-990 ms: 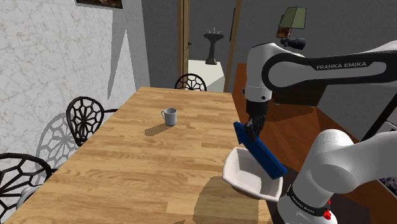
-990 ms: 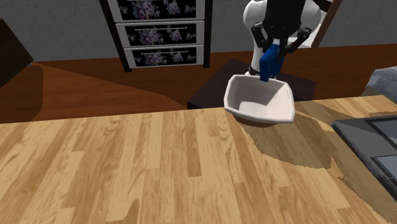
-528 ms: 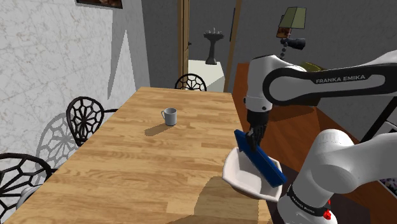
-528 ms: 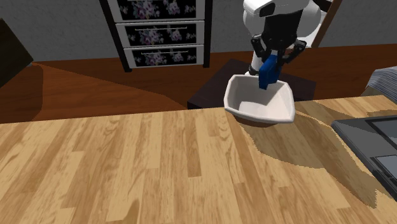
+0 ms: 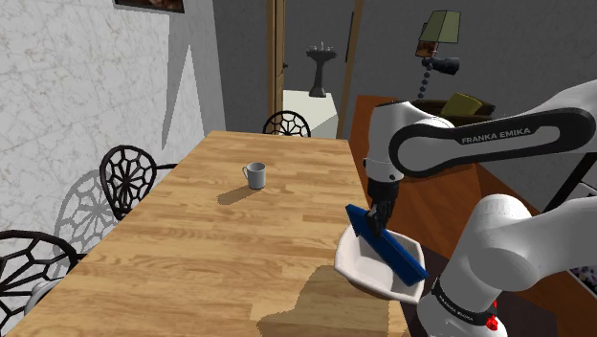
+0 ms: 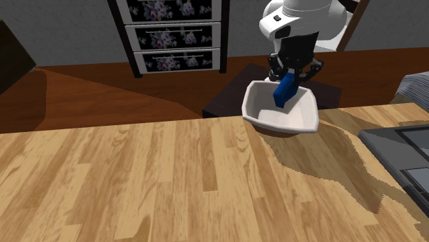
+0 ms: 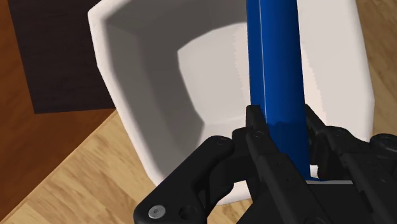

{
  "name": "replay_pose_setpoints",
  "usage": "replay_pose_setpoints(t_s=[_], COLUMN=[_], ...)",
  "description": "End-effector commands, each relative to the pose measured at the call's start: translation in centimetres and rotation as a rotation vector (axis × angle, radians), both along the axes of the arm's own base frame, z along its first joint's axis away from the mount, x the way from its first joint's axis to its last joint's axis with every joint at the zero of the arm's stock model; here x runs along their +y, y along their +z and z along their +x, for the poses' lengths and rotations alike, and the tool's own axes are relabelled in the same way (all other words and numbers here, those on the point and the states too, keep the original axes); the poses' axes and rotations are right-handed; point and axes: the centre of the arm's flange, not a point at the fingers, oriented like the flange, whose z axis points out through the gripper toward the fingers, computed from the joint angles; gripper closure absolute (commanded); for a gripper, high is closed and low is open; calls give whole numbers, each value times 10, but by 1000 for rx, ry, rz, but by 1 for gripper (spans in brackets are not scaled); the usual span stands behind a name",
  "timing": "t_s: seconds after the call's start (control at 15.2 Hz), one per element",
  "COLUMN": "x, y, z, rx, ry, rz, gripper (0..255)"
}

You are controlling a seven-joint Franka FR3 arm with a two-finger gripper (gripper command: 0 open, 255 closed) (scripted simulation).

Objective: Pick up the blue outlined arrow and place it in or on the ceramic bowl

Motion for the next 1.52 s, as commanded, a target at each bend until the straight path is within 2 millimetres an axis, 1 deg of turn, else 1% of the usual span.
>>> replay_pose_setpoints(t_s=[0.0, 0.07, 0.53, 0.59, 0.92, 1.12, 1.19, 1.45], x=[-1, -1, -1, -1, -1, -4, -4, -4], y=[-14, -20, -20, -21, -20, 19, 29, 29], z=[-2, -2, -2, -1, -2, 6, 8, 8], rx=[10, 10, 10, 10, 10, 10, 10, 10], ry=[0, 0, 0, 0, 0, 0, 0, 0], rz=[-1, -1, -1, -1, -1, -1, -1, -1], gripper=[255, 255, 255, 0, 0, 0, 0, 0])
